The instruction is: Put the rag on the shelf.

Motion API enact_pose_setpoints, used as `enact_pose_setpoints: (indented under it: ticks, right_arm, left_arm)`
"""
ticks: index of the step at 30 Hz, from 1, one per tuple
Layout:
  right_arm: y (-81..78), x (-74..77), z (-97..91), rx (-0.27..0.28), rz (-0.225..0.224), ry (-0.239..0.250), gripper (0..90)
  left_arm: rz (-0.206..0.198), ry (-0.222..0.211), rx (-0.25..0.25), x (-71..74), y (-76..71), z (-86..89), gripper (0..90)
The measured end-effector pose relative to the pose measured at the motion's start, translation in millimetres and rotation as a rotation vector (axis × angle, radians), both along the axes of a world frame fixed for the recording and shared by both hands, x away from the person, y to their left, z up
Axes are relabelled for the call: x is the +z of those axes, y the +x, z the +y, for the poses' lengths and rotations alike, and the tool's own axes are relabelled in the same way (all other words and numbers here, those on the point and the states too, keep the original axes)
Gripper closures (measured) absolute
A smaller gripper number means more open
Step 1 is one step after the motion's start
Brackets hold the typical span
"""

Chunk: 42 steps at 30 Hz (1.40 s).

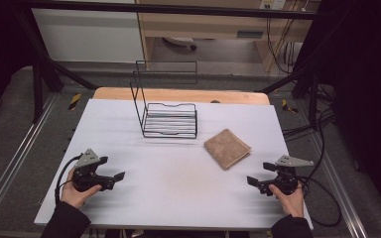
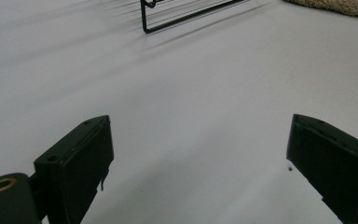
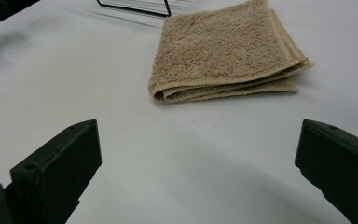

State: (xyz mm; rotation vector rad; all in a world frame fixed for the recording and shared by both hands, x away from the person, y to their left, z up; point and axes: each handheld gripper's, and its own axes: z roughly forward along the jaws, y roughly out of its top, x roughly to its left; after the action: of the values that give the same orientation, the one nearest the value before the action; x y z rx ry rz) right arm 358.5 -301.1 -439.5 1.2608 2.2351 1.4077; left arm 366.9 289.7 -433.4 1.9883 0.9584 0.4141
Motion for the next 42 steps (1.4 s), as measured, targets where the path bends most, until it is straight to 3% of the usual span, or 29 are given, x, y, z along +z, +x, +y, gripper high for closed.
enact_pose_setpoints:
  ticks: [16, 26, 42]
  right_arm:
    - [0.1, 0.5, 10.5, 0.018, 0.003, -0.029, 0.8]
    - [2.6, -0.5, 29.0, 0.038, 0.0, -0.058, 1.1]
    - [14.8, 6.1, 60.9, -0.011, -0.029, -0.14, 3.5]
  left_arm:
    - [-0.002, -0.009, 0.005, -1.4, -0.7, 1.4, 8.1]
    - [0.003, -0.002, 0.006, -2.7, -0.5, 2.0, 8.5]
    - [0.002, 0.0, 0.013, -2.5, -0.5, 1.8, 8.8]
